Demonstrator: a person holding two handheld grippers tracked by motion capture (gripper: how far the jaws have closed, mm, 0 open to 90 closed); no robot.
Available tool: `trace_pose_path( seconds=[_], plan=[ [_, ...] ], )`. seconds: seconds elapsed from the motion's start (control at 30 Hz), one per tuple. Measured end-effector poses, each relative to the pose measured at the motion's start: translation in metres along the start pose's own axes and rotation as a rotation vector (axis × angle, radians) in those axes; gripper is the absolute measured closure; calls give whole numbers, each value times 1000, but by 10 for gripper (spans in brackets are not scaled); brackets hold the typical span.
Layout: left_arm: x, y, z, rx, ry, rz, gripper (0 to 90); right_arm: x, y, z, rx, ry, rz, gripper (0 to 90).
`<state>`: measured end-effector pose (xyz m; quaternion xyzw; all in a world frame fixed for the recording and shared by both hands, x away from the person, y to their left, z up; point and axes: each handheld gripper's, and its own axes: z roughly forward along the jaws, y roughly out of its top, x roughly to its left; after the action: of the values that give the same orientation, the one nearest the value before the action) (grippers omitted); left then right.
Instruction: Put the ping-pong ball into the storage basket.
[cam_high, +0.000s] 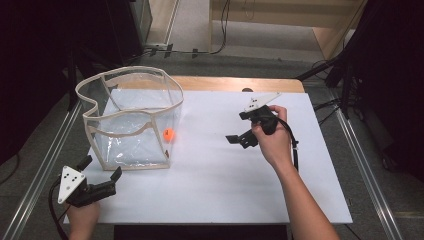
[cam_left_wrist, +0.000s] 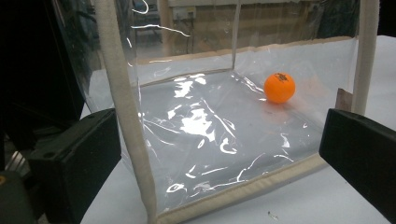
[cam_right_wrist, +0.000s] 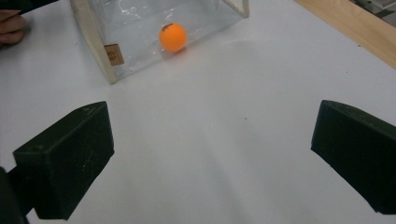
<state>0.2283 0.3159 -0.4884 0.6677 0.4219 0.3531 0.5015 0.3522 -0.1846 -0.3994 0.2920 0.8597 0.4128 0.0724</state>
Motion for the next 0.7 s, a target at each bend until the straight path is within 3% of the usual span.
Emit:
trace_pose_path(
  seconds=[0.3,0.7],
  plan=[
    [0,0,0,2,4,0,0,-2,-25,-13,-70,-14,3,0],
    [-1,0,0,3,7,-1,0,-4,-56,-24,-126,-52,21,0]
  ],
)
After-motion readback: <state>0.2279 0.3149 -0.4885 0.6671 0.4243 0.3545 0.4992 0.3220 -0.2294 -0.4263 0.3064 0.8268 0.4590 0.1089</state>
